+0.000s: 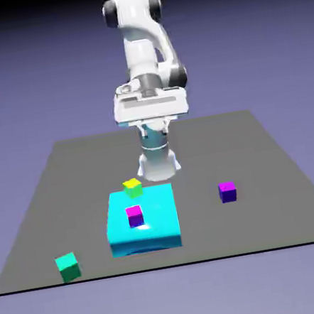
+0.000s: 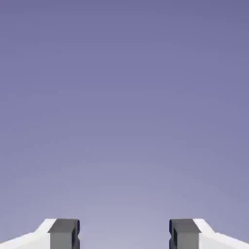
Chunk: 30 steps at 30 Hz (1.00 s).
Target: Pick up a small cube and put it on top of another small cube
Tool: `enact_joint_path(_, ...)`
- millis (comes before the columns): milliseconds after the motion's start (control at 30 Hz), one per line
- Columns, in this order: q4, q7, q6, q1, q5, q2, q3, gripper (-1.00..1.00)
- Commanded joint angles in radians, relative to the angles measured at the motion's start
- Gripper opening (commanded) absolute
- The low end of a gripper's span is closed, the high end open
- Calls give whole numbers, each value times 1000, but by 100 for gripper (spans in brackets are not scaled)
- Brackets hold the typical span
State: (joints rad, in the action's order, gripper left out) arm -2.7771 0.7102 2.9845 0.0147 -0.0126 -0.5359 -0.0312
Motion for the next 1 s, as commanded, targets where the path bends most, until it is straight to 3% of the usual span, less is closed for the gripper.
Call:
enact_joint_path(0, 27, -26, -44, 2, -10, 28, -26, 0)
enact_joint_path(667, 421, -627, -823, -148, 75, 747, -584, 0)
enact_joint_path(967, 521, -887, -1091, -269, 204, 1073, -812, 0)
